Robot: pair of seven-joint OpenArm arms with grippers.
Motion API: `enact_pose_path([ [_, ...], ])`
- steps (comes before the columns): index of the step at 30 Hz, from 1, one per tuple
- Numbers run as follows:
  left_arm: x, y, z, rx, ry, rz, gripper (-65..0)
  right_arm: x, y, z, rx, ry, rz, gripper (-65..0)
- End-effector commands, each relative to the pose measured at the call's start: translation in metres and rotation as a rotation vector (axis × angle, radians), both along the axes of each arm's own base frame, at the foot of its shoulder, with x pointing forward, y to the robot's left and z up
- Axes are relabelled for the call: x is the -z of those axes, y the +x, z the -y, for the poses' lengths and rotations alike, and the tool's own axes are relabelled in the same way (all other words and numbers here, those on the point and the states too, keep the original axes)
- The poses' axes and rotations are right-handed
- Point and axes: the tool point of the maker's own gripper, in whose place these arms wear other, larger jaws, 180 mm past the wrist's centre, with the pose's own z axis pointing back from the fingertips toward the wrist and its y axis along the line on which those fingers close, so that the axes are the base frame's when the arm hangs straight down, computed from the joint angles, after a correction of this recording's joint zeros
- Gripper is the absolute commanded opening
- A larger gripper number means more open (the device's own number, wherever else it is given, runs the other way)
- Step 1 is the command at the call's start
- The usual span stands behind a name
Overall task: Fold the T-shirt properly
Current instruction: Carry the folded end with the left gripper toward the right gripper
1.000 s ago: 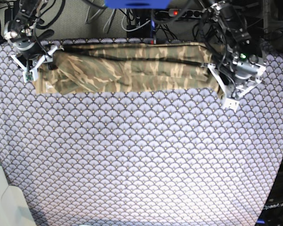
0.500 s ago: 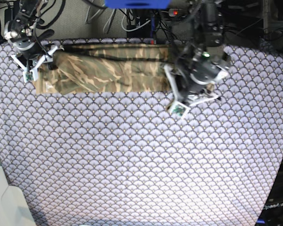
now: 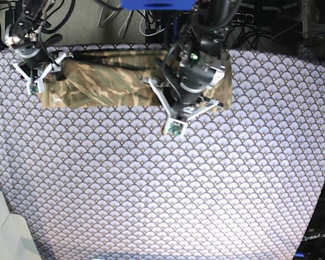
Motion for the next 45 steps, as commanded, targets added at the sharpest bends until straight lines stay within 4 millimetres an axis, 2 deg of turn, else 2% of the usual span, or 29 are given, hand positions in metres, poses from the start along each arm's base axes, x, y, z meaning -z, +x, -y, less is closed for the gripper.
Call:
enact_pose_path([
  [1, -0.009, 0.004, 0.011, 0.008, -0.047, 0.013, -64.4, 0.006, -0.010, 0.006, -0.003, -0.037, -0.060, -37.0],
  [7, 0.022, -0.006, 0.033, -0.061, -0.191, -0.210, -64.4, 0.006, -0.010, 0.006, -0.003, -0.037, -0.060, -37.0],
  [10, 0.031, -0.010, 0.040, -0.115, -0.263, -0.280, -64.4, 0.006, -0.010, 0.006, -0.003, -0.037, -0.060, -37.0],
  [16, 0.025, -0.006, 0.047, -0.163, -0.341, -0.307, -64.5, 0.006, -0.010, 0.006, -0.003, -0.037, -0.060, -37.0],
  [25, 0.023, -0.007, 0.048, -0.148, -0.342, -0.301, -64.5, 0.006, -0.009, 0.006, -0.003, -0.037, -0.059, -37.0],
  [28, 0.018, -0.011, 0.062, -0.079, -0.335, -0.289, -64.5, 0.006, -0.009, 0.006, -0.003, -0.037, -0.059, -37.0],
  [37, 0.006, -0.008, 0.074, -0.041, -0.354, -0.230, -63.7, 0.005, -0.009, 0.006, -0.003, -0.036, -0.057, -37.0],
  [40, -0.001, -0.006, 0.074, -0.039, -0.364, -0.211, -57.4, 0.005, -0.009, 0.006, -0.003, -0.036, -0.056, -37.0],
  [45, 0.000, -0.008, 0.073, -0.043, -0.365, -0.214, -38.4, 0.003, -0.002, 0.006, -0.003, -0.037, -0.042, -37.0],
])
